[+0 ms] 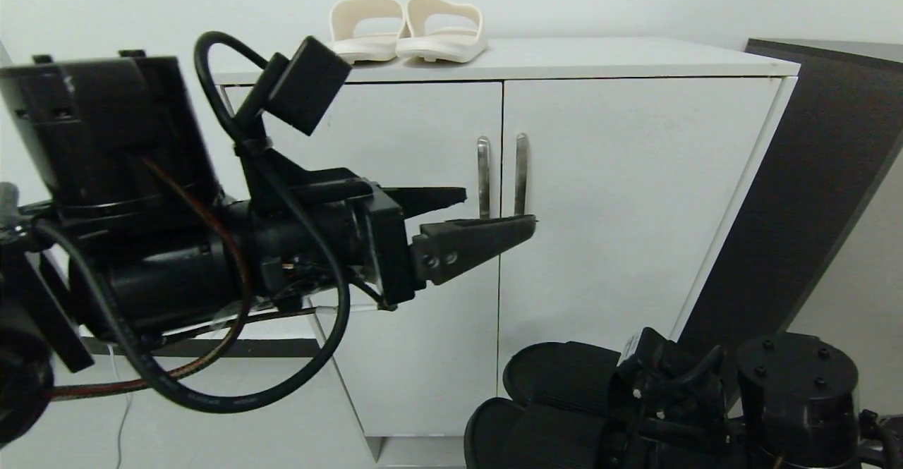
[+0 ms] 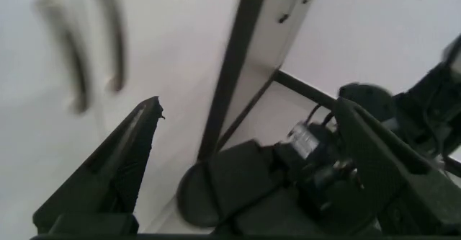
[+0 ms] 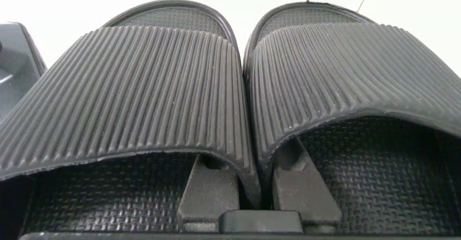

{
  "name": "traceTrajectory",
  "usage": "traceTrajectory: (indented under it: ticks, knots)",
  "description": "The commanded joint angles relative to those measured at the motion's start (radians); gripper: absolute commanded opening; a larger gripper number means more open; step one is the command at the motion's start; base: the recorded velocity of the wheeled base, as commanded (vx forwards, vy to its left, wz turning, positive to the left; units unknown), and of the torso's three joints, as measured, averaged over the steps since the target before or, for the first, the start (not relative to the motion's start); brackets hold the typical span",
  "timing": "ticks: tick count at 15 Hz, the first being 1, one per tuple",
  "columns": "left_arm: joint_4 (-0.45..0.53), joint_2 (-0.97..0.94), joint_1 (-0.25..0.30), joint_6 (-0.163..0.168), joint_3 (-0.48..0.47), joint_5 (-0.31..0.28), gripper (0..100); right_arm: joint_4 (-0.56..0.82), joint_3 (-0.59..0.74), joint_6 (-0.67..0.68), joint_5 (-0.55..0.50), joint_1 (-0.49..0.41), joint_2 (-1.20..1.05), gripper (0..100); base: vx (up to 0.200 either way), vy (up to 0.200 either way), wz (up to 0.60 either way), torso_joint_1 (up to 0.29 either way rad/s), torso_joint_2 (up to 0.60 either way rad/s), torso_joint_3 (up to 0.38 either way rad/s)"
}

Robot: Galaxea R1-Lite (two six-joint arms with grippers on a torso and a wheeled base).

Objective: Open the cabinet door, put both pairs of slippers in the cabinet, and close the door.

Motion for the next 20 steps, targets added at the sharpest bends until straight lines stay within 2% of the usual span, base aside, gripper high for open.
traceTrajectory:
  ticks: [1, 3, 4, 6, 7, 8, 11, 15, 17, 20]
  knots:
    - [0.004, 0.083, -0.03, -0.003, -0.075, -0.004, 100, 0.0, 0.0, 0.0, 0.0, 0.002, 0.004, 0, 0.0, 0.0, 0.0, 0.0, 0.0, 0.0]
    - [0.004, 0.166, -0.03, -0.013, -0.164, -0.012, 100, 0.0, 0.0, 0.0, -0.002, 0.006, 0.003, 0, 0.0, 0.0, 0.0, 0.0, 0.0, 0.0]
    - [0.002, 0.195, -0.03, -0.04, -0.198, -0.021, 100, 0.0, 0.0, 0.0, -0.002, 0.005, 0.003, 0, 0.0, 0.0, 0.0, 0.0, 0.0, 0.0]
    - [0.002, 0.205, -0.028, -0.097, -0.222, -0.092, 100, 0.0, -0.001, 0.0, -0.002, 0.005, 0.003, 0, 0.0, 0.0, 0.0, 0.0, 0.0, 0.0]
    - [-0.001, 0.219, -0.024, -0.148, -0.245, -0.144, 100, 0.0, -0.001, 0.0, -0.002, 0.005, 0.003, 0, 0.0, 0.0, 0.0, 0.0, 0.0, 0.0]
    - [-0.001, 0.236, -0.016, -0.16, -0.264, -0.144, 100, 0.0, -0.001, 0.0, -0.002, 0.006, 0.003, 0, 0.0, 0.0, 0.0, 0.0, 0.0, 0.0]
    - [-0.001, 0.262, 0.024, -0.163, -0.274, -0.123, 100, 0.0, -0.001, 0.0, -0.002, 0.005, 0.004, 0, 0.0, 0.0, 0.0, 0.0, 0.0, 0.0]
    - [-0.001, 0.267, 0.03, -0.161, -0.273, -0.049, 100, 0.0, -0.001, 0.0, -0.002, 0.005, 0.02, 0, 0.0, 0.0, 0.0, 0.0, 0.0, 0.0]
    - [-0.002, 0.276, 0.03, -0.157, -0.282, 0.006, 100, -0.009, -0.001, 0.0, -0.003, 0.005, 0.026, 0, 0.0, 0.0, 0.0, 0.0, 0.0, 0.0]
    - [-0.001, 0.297, 0.03, -0.158, -0.304, 0.028, 100, -0.014, -0.001, 0.0, -0.005, 0.005, 0.026, 0, 0.0, 0.0, 0.0, 0.0, 0.0, 0.0]
